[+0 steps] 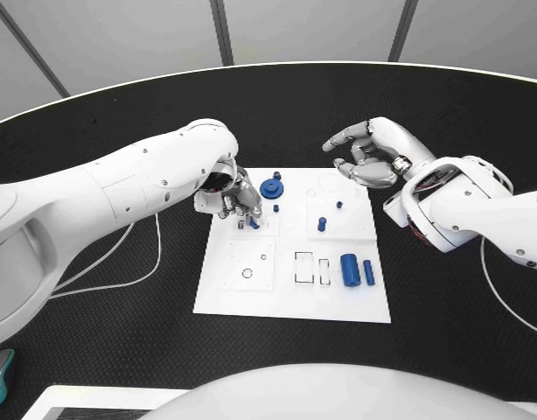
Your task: Assemble the parts on the task board
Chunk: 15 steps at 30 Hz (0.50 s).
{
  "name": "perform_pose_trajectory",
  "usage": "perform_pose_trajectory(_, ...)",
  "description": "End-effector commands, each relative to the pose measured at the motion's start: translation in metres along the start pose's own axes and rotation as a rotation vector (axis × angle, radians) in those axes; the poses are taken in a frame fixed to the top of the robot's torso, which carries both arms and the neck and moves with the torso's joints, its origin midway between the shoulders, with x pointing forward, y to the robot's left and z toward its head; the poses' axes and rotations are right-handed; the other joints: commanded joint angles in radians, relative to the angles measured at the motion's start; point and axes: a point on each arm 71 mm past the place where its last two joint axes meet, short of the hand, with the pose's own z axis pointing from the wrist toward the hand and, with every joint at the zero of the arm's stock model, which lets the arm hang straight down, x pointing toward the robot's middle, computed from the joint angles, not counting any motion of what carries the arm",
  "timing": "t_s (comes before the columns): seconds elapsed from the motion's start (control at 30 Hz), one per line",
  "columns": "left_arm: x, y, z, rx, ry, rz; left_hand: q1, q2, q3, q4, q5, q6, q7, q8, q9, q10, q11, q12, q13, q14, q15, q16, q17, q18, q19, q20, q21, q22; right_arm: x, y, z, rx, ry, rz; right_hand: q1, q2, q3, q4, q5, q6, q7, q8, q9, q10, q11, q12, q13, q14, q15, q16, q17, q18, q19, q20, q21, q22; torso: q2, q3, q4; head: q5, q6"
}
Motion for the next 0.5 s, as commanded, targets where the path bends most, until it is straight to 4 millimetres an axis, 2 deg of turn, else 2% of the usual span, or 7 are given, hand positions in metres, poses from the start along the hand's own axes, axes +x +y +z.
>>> perform_pose_trajectory(0.03, 0.0006, 0.0022, 0.0001, -0.036, 0.003, 0.003, 0.047, 0.034, -0.002, -0.006, 0.001, 0.071, -0.070, 0.006, 0.003, 0.002, -0.001, 0.004, 0.001, 0.090, -0.002, 0.003, 0.190, -0.012, 0.005, -0.001, 0.006, 0.001, 0.0000, 0.0000, 0.0000, 0.000, 0.000, 0.000, 0.004, -0.008, 0.001, -0.003, 0.004, 0.004, -0.001, -0.006, -0.001, -0.002, 0.001, -0.003, 0.081, 0.078, 0.006, -0.004, 0.152, 0.010, 0.040, 0.006, -0.006, 0.140, 0.000, 0.0000, 0.0008, -0.001, -0.001)
perform_pose_trajectory(0.5, 0.0012, 0.0020, 0.0004, -0.037, 0.009, 0.008, 0.048, 0.034, -0.002, -0.008, 0.001, 0.072, -0.070, 0.006, 0.003, 0.003, -0.001, 0.004, 0.002, 0.090, -0.002, 0.003, 0.190, -0.012, 0.006, -0.001, 0.006, 0.002, 0.0001, 0.0001, 0.0000, 0.000, 0.001, 0.000, 0.004, -0.008, 0.001, -0.003, 0.004, 0.004, -0.001, -0.006, -0.001, -0.002, 0.001, -0.003, 0.081, 0.078, 0.006, -0.004, 0.152, 0.010, 0.040, 0.006, -0.006, 0.140, 0.000, -0.0008, 0.0006, -0.001, -0.003)
